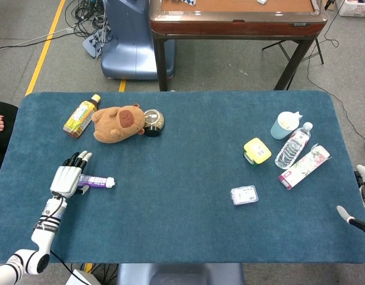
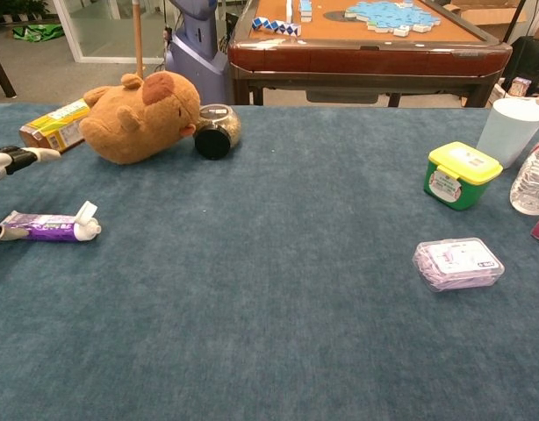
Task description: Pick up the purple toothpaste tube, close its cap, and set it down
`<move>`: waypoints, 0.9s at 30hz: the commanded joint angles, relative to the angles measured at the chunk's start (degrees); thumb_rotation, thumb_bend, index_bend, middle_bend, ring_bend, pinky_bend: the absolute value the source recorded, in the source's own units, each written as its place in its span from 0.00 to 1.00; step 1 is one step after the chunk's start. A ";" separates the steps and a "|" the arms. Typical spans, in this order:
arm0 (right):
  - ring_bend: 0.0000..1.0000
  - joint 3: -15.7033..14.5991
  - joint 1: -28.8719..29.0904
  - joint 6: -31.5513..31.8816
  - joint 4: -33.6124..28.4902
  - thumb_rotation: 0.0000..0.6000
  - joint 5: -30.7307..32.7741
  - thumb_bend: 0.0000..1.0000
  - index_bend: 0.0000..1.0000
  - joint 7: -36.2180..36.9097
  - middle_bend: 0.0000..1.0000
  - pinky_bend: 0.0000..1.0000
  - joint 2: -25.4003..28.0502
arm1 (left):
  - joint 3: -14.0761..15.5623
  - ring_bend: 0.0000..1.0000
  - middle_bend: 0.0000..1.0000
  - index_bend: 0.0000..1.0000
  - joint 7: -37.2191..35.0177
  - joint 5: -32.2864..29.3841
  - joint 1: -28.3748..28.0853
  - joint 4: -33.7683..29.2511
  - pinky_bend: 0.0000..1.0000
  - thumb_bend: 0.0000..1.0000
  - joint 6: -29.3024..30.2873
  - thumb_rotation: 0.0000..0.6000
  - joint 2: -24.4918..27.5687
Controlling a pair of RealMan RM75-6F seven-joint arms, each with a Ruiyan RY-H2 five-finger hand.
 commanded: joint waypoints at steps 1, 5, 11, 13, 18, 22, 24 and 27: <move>0.13 -0.02 0.01 -0.24 0.37 1.00 0.15 0.09 0.04 0.35 0.17 0.16 -0.11 | 1.51 0.03 0.03 0.04 0.24 1.77 -0.14 -3.40 0.15 0.17 0.05 1.00 2.36; 0.13 0.03 0.04 -0.42 0.84 1.00 0.19 0.09 0.04 0.90 0.17 0.16 -0.18 | 2.28 0.09 0.15 0.20 2.40 1.99 -0.34 -4.74 0.15 0.17 -0.42 1.00 3.04; 0.13 0.02 -0.08 -0.48 1.46 1.00 0.18 0.09 0.04 1.84 0.17 0.16 -0.20 | 2.23 0.20 0.31 0.35 2.87 1.55 -0.82 -4.47 0.17 0.17 -0.65 1.00 1.79; 0.13 0.01 -0.10 -0.54 1.57 1.00 0.22 0.09 0.04 1.99 0.17 0.16 -0.20 | 2.21 0.22 0.33 0.37 3.55 1.29 -0.96 -4.10 0.18 0.17 -0.83 1.00 1.32; 0.13 -0.01 -0.04 -0.86 1.86 1.00 0.33 0.09 0.04 2.21 0.17 0.16 -0.37 | 1.74 0.23 0.35 0.38 5.35 -0.10 -1.45 -3.76 0.19 0.17 -1.76 1.00 0.44; 0.13 -0.01 -0.03 -1.02 2.00 1.00 0.45 0.09 0.04 2.32 0.17 0.16 -0.40 | 1.59 0.25 0.38 0.40 5.37 -0.60 -1.80 -2.85 0.20 0.18 -2.28 1.00 -0.29; 0.13 0.00 -0.09 -1.02 2.04 1.00 0.54 0.09 0.04 2.31 0.17 0.16 -0.40 | 1.54 0.26 0.39 0.41 4.88 -0.65 -1.94 -2.46 0.21 0.19 -2.35 1.00 -0.57; 0.13 0.00 -0.20 -0.94 1.99 1.00 0.62 0.09 0.04 2.35 0.17 0.16 -0.38 | 1.65 0.26 0.39 0.42 4.32 -0.64 -2.11 -2.02 0.21 0.25 -2.64 1.00 -0.67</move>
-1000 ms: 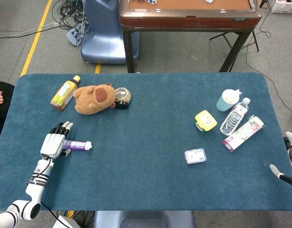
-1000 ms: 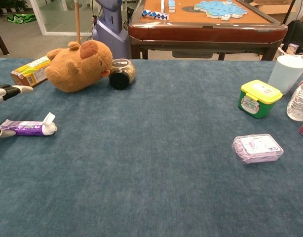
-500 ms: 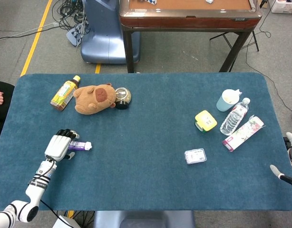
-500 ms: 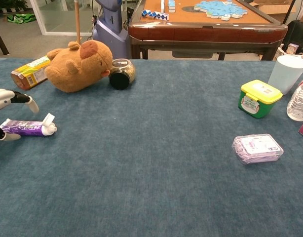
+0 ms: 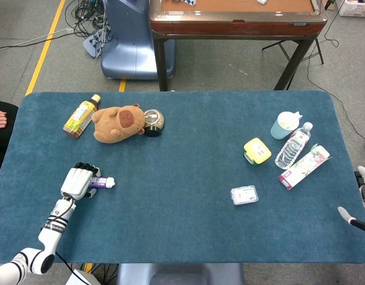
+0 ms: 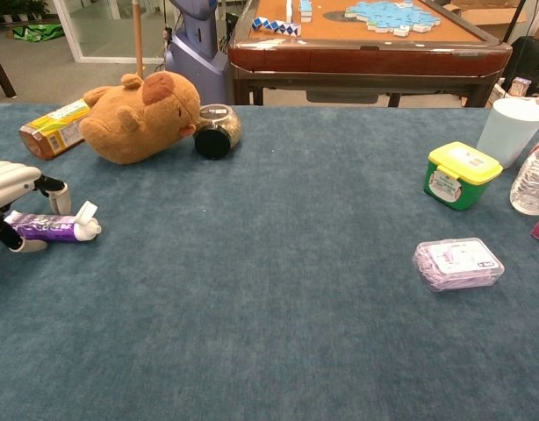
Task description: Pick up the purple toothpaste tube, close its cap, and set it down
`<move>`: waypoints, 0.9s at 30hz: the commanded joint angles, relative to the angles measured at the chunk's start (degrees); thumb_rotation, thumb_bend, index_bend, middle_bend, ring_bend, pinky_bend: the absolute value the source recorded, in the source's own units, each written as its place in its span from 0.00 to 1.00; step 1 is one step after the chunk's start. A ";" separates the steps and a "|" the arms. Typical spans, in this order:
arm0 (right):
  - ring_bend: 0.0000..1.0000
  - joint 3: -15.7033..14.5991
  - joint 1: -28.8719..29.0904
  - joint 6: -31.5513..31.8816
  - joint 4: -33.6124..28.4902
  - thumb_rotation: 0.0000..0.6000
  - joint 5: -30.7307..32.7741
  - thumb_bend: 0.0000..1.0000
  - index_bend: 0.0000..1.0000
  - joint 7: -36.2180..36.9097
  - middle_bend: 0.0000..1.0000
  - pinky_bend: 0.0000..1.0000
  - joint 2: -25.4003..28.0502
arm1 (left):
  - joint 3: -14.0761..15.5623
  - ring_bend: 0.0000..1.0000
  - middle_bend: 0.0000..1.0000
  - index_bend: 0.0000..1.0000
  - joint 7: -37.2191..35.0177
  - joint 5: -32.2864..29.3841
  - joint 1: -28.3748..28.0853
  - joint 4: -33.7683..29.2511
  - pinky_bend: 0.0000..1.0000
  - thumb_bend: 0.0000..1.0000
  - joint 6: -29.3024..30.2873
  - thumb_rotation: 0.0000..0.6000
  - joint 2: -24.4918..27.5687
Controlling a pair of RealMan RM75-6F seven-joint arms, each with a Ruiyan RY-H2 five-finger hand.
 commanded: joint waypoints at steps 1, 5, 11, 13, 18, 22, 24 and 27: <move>0.13 0.02 -0.08 0.12 -0.02 1.00 0.01 0.09 0.04 0.06 0.17 0.16 0.00 | 0.09 0.26 0.39 0.42 -0.43 -0.07 -0.22 0.27 0.21 0.26 -0.44 0.98 -0.04; 0.13 0.07 -0.24 0.32 -0.04 1.00 0.11 0.09 0.04 0.11 0.17 0.16 0.01 | 0.19 0.26 0.39 0.42 -0.53 -0.13 -0.45 0.31 0.21 0.31 -0.80 0.90 0.14; 0.13 -0.03 -0.25 0.20 0.04 1.00 -0.03 0.09 0.04 0.18 0.17 0.16 -0.18 | 0.38 0.26 0.40 0.42 -0.68 -0.70 -0.66 0.64 0.21 0.32 -1.85 0.90 0.25; 0.13 -0.03 -0.30 0.22 0.05 1.00 0.00 0.09 0.04 0.20 0.17 0.16 -0.20 | 0.38 0.27 0.40 0.43 -0.90 -0.81 -0.62 0.76 0.21 0.32 -1.84 0.95 0.23; 0.13 -0.04 -0.26 0.13 0.03 1.00 -0.12 0.09 0.04 0.20 0.17 0.16 -0.14 | 0.12 0.31 0.46 0.48 -4.08 0.01 -0.42 1.82 0.23 0.31 -0.16 1.00 -0.40; 0.13 -0.09 0.11 -0.19 -0.34 1.00 -0.81 0.09 0.04 -0.01 0.17 0.16 0.07 | 0.45 0.35 0.51 0.53 -7.49 1.50 -0.46 2.66 0.27 0.31 0.97 1.00 -0.48; 0.13 -0.21 0.50 -0.56 -0.73 1.00 -1.61 0.09 0.05 0.01 0.18 0.16 0.33 | 0.64 0.37 0.53 0.54 -8.83 2.29 -0.56 2.31 0.28 0.31 1.46 1.00 -0.07; 0.13 -0.32 1.53 -1.56 -1.89 1.00 -3.21 0.09 0.06 -0.15 0.18 0.16 1.19 | 0.82 0.39 0.56 0.56 -10.90 3.56 -0.79 0.83 0.29 0.31 2.35 1.00 1.05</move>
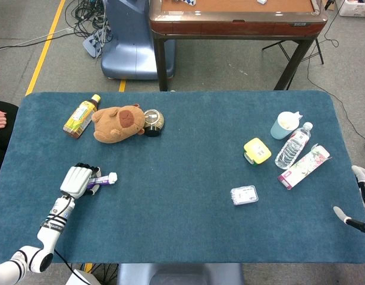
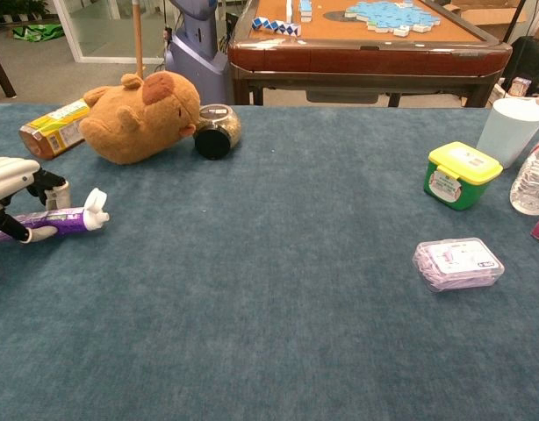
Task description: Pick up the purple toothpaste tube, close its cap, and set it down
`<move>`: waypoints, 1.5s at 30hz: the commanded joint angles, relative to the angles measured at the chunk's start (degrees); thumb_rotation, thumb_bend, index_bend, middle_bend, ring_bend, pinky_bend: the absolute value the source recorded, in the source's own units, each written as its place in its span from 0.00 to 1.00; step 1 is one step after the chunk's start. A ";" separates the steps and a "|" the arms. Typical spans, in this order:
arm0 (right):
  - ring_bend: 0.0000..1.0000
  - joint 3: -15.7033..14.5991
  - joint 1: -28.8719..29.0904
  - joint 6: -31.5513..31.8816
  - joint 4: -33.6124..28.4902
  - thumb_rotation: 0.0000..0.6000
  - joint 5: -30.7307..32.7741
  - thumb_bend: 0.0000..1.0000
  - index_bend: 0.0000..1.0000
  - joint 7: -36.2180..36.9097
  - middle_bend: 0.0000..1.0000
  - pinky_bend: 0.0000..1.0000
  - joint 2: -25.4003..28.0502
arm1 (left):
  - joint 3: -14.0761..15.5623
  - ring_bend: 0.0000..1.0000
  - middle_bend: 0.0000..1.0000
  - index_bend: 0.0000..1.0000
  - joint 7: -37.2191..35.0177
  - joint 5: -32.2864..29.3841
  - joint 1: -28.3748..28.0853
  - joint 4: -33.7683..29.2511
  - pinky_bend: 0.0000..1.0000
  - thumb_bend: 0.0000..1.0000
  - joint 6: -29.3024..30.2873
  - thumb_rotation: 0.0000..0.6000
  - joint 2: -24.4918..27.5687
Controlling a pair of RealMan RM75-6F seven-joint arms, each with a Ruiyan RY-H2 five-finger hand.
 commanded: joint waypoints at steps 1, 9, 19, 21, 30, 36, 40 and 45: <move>0.13 -0.15 1.24 -1.22 -1.33 1.00 -1.78 0.09 0.07 -0.25 0.19 0.16 0.99 | 0.21 0.39 0.56 0.57 -2.06 1.41 -0.31 -1.70 0.29 0.31 1.07 1.00 1.31; 0.13 0.48 8.71 -8.53 -8.76 1.00 -9.82 0.09 0.14 -0.94 0.21 0.16 3.86 | -0.52 0.43 0.61 0.57 -3.09 4.31 -2.30 -10.72 0.30 0.31 2.68 1.00 6.01; 0.13 3.13 21.73 -24.05 -16.40 1.00 -12.49 0.09 0.24 -2.89 0.21 0.16 2.32 | -2.99 0.47 0.67 0.60 0.81 3.50 -6.18 -24.68 0.35 0.32 -0.40 1.00 10.11; 0.11 3.84 24.09 -26.60 -16.28 1.00 -11.83 0.09 0.26 -4.94 0.21 0.14 0.37 | -3.30 0.48 0.68 0.61 2.35 3.08 -7.01 -26.82 0.36 0.32 -1.39 1.00 10.58; 0.00 5.85 30.70 -31.65 -13.42 0.91 -7.29 0.09 0.30 -12.75 0.12 0.00 -9.91 | -5.72 0.49 0.69 0.62 7.00 -3.55 -9.99 -32.16 0.38 0.32 -6.22 1.00 10.87; 0.00 6.51 33.78 -32.58 -10.79 0.89 -5.55 0.09 0.31 -15.56 0.12 0.00 -15.57 | -7.01 0.49 0.69 0.62 8.50 -7.46 -11.30 -34.11 0.39 0.32 -7.76 1.00 11.06; 0.00 7.04 35.67 -32.98 -8.78 0.88 -4.00 0.09 0.31 -17.26 0.12 0.00 -19.35 | -7.27 0.49 0.69 0.62 9.65 -9.13 -11.72 -35.09 0.39 0.32 -7.83 1.00 11.01; 0.00 7.33 38.02 -34.09 -6.20 0.88 -1.58 0.09 0.32 -18.93 0.12 0.00 -23.64 | -7.40 0.49 0.69 0.62 9.89 -10.96 -12.07 -35.68 0.39 0.32 -8.02 1.00 10.75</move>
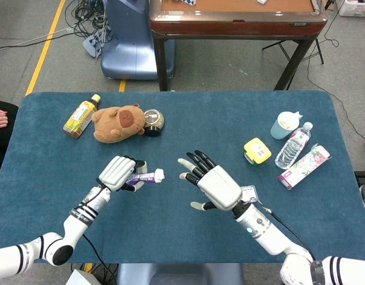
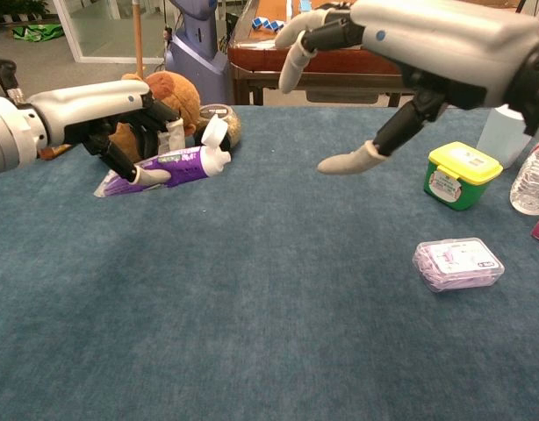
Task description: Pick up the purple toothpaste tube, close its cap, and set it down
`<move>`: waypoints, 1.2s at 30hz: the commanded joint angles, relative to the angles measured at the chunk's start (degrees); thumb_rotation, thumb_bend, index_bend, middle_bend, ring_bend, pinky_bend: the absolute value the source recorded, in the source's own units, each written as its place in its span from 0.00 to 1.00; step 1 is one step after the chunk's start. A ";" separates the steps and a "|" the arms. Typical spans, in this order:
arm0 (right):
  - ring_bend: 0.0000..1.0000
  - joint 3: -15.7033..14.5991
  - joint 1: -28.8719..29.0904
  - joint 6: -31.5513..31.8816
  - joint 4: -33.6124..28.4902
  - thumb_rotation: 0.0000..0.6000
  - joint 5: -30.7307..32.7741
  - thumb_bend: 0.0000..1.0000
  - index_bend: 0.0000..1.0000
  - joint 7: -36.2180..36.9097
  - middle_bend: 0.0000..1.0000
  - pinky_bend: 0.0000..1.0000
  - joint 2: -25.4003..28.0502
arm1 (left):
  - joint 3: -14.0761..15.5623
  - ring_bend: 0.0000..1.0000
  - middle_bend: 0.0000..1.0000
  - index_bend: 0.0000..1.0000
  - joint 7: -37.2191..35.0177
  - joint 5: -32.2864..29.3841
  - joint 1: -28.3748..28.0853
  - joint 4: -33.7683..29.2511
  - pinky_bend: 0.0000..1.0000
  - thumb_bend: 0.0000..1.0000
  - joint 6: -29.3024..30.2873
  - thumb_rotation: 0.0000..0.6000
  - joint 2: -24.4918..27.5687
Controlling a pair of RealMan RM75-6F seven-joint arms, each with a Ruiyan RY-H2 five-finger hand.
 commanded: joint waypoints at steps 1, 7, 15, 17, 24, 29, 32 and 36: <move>0.00 0.36 1.80 -0.87 1.95 0.88 1.83 0.09 0.32 -1.44 0.12 0.00 -2.70 | -0.09 0.49 0.69 0.62 -0.16 -0.82 -0.26 -0.25 0.39 0.32 -0.26 1.00 -0.21; 0.00 0.98 4.22 -1.06 5.28 0.88 4.01 0.08 0.32 -2.18 0.12 0.00 -7.45 | 0.07 0.49 0.69 0.62 -0.52 -1.96 -0.65 -0.28 0.39 0.32 -0.64 1.00 -0.57; 0.00 1.90 7.66 -2.38 8.91 0.88 6.53 0.08 0.32 -3.44 0.12 0.00 -11.30 | 0.53 0.49 0.69 0.62 0.20 -2.77 -1.11 0.06 0.41 0.32 -0.56 1.00 -1.20; 0.00 2.06 8.62 -2.99 9.84 0.88 7.19 0.08 0.32 -3.30 0.12 0.00 -12.25 | 0.51 0.49 0.69 0.62 0.37 -3.15 -1.23 0.09 0.41 0.32 -0.55 1.00 -1.27; 0.00 1.56 10.37 -3.58 11.92 0.88 8.77 0.08 0.32 -4.30 0.11 0.00 -13.97 | 0.18 0.49 0.69 0.62 -0.03 -4.15 -1.53 0.73 0.41 0.32 -0.59 1.00 -1.20; 0.00 0.86 10.58 -3.35 13.16 0.88 10.00 0.08 0.32 -4.52 0.11 0.00 -14.26 | 0.22 0.49 0.69 0.63 -1.21 -3.55 -1.48 1.01 0.41 0.32 -0.46 1.00 -0.78; 0.00 0.55 10.53 -3.12 13.80 0.88 10.61 0.08 0.32 -4.41 0.11 0.00 -14.22 | 0.31 0.49 0.69 0.63 -1.87 -2.99 -1.37 0.92 0.41 0.32 -0.28 1.00 -0.46; 0.00 0.07 10.27 -2.64 14.30 0.88 11.45 0.08 0.32 -3.46 0.11 0.00 -14.24 | 0.39 0.49 0.69 0.63 -2.97 -2.37 -1.15 0.75 0.41 0.32 0.04 1.00 -0.09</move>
